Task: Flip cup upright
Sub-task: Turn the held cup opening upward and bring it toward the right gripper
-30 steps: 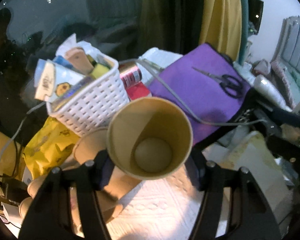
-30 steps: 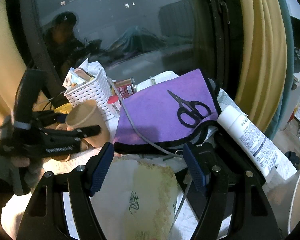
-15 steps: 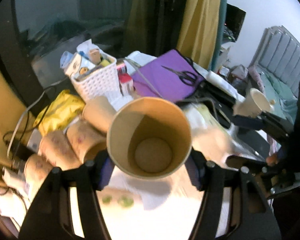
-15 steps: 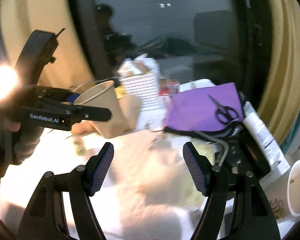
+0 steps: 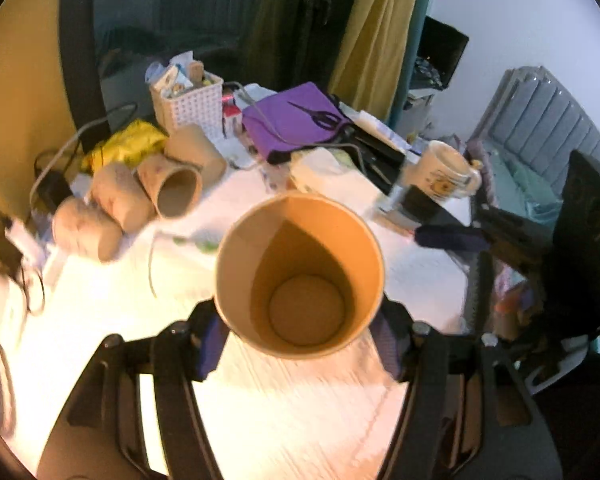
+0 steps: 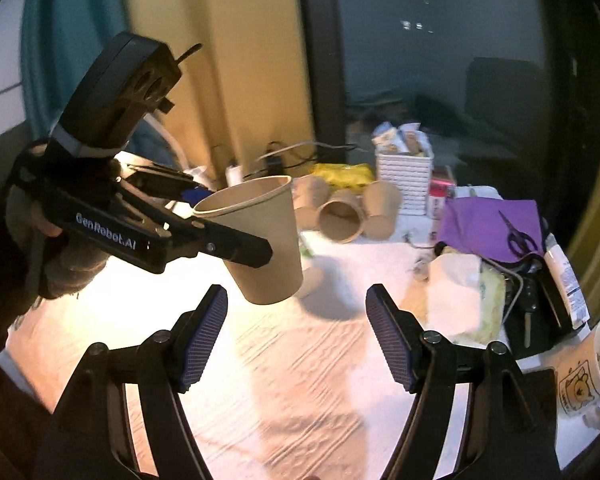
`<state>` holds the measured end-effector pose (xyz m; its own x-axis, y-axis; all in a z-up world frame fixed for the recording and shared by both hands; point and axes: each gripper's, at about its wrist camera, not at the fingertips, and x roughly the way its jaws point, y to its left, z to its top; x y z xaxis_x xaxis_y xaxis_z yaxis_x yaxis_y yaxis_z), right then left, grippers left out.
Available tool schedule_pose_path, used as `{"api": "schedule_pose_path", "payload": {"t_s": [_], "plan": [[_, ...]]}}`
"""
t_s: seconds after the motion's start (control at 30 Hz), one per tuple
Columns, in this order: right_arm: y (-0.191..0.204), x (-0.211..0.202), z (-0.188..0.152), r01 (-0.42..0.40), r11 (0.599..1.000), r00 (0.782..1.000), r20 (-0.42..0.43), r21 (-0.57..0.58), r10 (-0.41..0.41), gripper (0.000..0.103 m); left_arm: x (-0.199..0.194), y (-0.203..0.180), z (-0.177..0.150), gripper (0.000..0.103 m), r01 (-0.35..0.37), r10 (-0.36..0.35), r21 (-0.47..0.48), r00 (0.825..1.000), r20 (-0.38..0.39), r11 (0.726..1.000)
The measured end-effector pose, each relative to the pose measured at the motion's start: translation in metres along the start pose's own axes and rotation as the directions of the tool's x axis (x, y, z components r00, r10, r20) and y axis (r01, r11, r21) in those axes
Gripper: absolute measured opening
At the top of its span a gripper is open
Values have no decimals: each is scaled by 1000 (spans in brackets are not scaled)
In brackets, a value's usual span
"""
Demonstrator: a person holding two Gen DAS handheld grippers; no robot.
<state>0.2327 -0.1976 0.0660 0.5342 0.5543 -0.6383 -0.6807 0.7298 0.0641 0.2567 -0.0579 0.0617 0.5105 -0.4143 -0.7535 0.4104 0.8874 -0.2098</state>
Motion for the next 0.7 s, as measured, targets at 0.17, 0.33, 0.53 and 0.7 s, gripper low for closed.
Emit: {"api": "schedule_pose_path", "payload": {"t_s": [0.17,0.33,0.53,0.7], "plan": [[41,-16,-13,-35,996,999,-20,-81,34,75,-26,-11,-29,63,43,-42,-27,998,36,999],[74,-28,-19,-50,989,999,-21,-141,48,75,-46,-19,-56,63,74,-71,-51,996,58,996],[118,-37,-30,-40,973,999,-25,-228,35,75,-64,-23,-89,63,126,-119,-85,990,74,988],[143,-43,-40,-10,962,1000,-5,-273,9,75,-72,-28,-113,63,157,-149,-104,986,78,982]]}}
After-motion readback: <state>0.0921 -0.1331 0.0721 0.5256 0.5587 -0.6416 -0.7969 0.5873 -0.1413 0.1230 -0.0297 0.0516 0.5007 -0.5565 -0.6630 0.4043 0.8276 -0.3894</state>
